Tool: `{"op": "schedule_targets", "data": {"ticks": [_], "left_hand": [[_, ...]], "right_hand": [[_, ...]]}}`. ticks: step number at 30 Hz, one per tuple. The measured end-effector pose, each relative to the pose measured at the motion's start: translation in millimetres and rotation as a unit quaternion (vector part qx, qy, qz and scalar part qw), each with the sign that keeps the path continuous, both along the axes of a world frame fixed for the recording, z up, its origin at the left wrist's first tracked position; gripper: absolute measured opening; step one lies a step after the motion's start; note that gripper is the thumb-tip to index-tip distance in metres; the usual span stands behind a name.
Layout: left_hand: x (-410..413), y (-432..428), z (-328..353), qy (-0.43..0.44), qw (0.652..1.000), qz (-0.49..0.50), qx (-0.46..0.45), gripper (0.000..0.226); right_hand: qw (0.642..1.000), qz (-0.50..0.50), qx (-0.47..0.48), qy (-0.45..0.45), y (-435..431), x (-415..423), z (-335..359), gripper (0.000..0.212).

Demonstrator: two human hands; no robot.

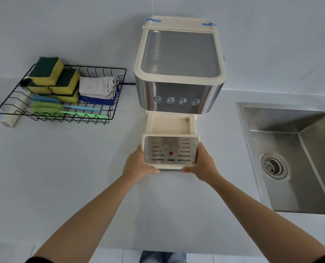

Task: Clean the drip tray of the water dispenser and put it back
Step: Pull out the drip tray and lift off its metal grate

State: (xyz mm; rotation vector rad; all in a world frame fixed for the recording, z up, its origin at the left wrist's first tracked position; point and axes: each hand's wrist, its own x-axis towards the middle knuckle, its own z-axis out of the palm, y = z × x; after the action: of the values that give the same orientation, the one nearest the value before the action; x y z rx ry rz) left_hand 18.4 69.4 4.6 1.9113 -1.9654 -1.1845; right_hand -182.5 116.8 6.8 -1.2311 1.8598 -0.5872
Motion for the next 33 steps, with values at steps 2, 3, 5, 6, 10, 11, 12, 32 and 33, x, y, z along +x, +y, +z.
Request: {"op": "schedule_targets", "data": {"ticks": [2,3,5,6,10,11,12,32,33], "left_hand": [[3,13,-1,-0.002,1.0,0.0,-0.004,0.062],[5,20,-2,-0.002,1.0,-0.001,-0.005,0.062],[8,34,-5,-0.004,1.0,-0.003,-0.004,0.064],[9,41,-6,-0.007,1.0,-0.004,-0.003,0.065],[13,66,-10,-0.007,1.0,-0.012,-0.007,0.075],[14,71,-11,-0.007,1.0,-0.014,-0.01,0.076],[15,76,-11,-0.009,1.0,-0.016,-0.012,0.076],[19,104,-4,-0.017,0.996,-0.079,0.025,0.119],[19,102,-2,-0.014,0.996,-0.088,0.027,0.119]], "right_hand": [[1.0,-0.002,-0.003,-0.002,14,3,0,0.073],[1.0,-0.003,-0.003,-0.004,22,5,-1,0.073],[1.0,-0.007,-0.003,-0.009,37,8,-2,0.074],[1.0,-0.007,-0.004,-0.009,45,9,-4,0.075],[1.0,-0.012,-0.002,-0.002,73,14,-8,0.078],[1.0,-0.011,-0.002,0.0,79,15,-8,0.079],[1.0,-0.008,-0.003,0.004,84,15,-9,0.079],[0.999,0.032,-0.002,0.044,117,19,-7,0.09],[0.998,0.038,-0.004,0.045,117,18,-6,0.092]]}}
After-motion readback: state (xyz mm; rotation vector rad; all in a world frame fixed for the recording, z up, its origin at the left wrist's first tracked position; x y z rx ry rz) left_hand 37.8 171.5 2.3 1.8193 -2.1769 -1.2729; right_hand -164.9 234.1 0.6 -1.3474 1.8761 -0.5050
